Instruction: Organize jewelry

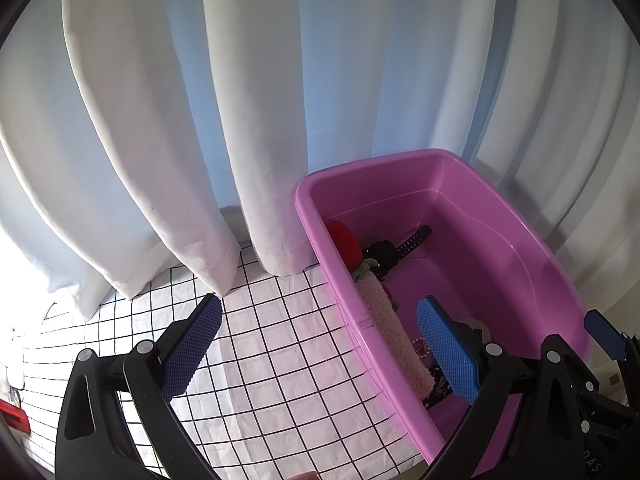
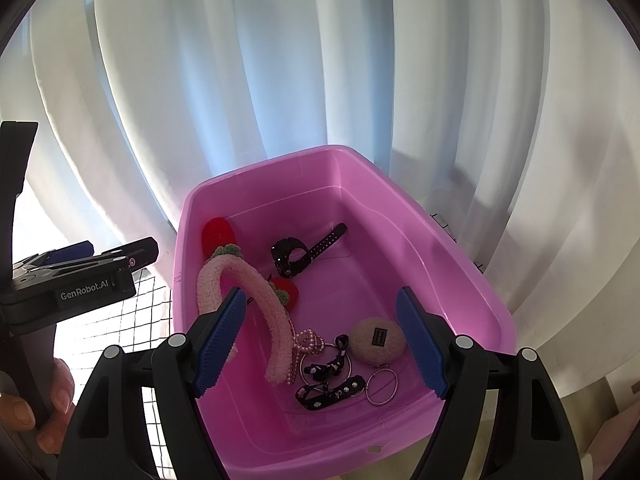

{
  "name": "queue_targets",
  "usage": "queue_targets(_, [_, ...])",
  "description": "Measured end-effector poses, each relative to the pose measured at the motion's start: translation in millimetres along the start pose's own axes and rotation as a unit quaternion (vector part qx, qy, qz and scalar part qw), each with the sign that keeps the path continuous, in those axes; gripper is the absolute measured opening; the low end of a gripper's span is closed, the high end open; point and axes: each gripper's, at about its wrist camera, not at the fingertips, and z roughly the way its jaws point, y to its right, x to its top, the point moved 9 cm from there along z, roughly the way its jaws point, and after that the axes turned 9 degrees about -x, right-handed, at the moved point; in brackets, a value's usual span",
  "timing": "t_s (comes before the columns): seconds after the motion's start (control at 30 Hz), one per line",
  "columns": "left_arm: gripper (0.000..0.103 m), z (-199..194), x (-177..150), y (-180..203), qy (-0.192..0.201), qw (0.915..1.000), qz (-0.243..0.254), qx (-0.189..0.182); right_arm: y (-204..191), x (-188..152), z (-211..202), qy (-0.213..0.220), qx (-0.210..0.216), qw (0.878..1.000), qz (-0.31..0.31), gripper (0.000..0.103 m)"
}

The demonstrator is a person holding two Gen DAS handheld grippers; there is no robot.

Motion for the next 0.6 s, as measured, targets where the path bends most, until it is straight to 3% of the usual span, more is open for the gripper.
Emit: queue_targets(0.6, [0.097, -2.0, 0.7, 0.6, 0.0, 1.0, 0.003, -0.004, -0.9, -0.8, 0.1, 0.0, -0.001, 1.0, 0.0, 0.074])
